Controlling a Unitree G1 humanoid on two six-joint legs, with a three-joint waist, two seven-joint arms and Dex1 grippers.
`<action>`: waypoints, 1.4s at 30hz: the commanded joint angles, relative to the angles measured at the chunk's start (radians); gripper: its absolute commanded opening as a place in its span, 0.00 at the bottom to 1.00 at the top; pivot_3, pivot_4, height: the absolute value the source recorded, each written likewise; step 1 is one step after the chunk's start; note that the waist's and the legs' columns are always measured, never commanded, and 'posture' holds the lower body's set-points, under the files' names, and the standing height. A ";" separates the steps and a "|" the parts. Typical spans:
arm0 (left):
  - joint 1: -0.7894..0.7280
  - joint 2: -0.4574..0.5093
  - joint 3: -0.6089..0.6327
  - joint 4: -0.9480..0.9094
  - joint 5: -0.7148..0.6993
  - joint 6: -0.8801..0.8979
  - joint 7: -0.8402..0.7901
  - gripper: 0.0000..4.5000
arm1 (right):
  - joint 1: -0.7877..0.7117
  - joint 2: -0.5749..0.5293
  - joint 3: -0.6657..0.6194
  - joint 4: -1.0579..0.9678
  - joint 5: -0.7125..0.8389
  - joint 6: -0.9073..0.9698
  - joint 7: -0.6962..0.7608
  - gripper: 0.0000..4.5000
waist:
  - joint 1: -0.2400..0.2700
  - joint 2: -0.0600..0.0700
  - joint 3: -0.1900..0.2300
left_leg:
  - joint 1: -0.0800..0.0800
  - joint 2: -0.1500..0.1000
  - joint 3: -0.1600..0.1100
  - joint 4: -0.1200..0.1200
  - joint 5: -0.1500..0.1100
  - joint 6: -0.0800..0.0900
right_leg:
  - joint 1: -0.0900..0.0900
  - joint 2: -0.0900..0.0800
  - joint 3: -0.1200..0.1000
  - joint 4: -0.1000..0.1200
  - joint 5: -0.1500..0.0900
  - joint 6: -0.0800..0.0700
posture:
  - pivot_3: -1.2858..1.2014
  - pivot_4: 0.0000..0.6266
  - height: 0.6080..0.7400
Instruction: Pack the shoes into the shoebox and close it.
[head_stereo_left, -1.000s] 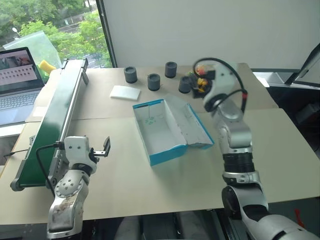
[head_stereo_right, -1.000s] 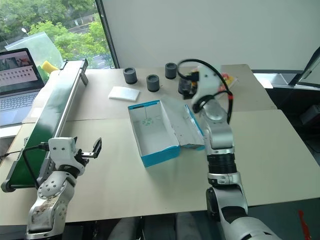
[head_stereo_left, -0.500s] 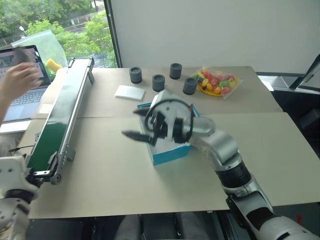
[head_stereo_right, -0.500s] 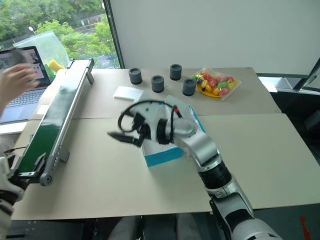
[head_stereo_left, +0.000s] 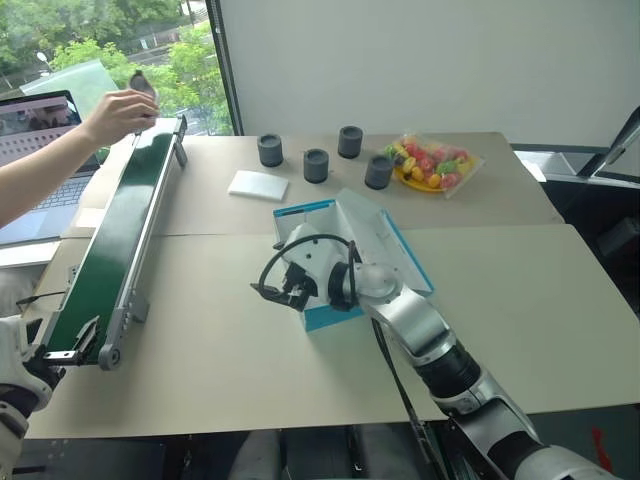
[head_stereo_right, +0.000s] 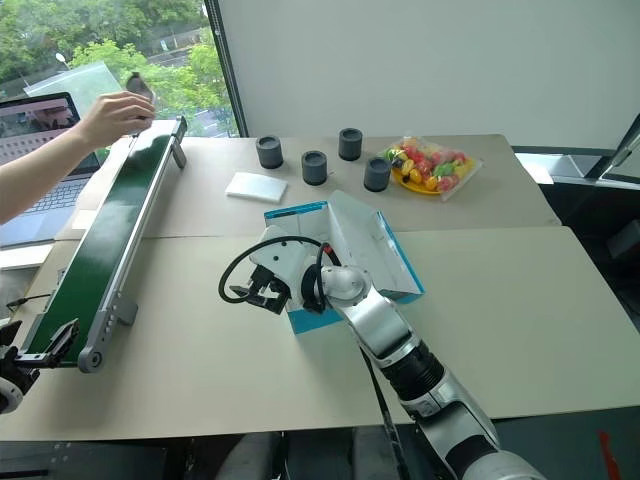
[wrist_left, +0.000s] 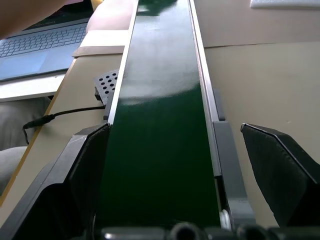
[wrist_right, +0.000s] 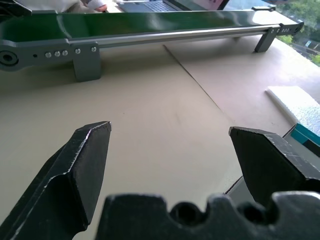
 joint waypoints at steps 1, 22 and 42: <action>-0.014 -0.006 -0.022 -0.011 0.021 -0.004 0.021 1.00 | 0.011 0.014 -0.037 -0.043 0.024 0.021 0.003 0.99 | 0.000 0.000 0.000 | 0.000 0.000 0.000 0.000 0.000 0.000 | 0.000 0.000 0.000 0.000 0.000 0.000 | 0.52 0.24 0.98; -0.012 -0.018 -0.047 -0.008 0.027 -0.015 0.040 1.00 | 0.008 0.003 -0.044 0.004 -0.022 -0.010 0.007 0.99 | -0.002 0.000 0.000 | 0.000 0.001 -0.002 0.000 -0.001 -0.001 | -0.001 0.000 0.001 0.001 0.000 0.000 | 0.52 0.24 0.98; -0.005 -0.019 -0.033 -0.014 0.027 -0.022 0.041 1.00 | 0.005 0.013 -0.041 0.031 -0.052 -0.033 0.012 0.99 | -0.001 0.000 0.000 | 0.000 0.001 -0.002 0.000 -0.001 -0.001 | -0.001 0.000 0.000 0.001 0.000 0.000 | 0.52 0.24 0.98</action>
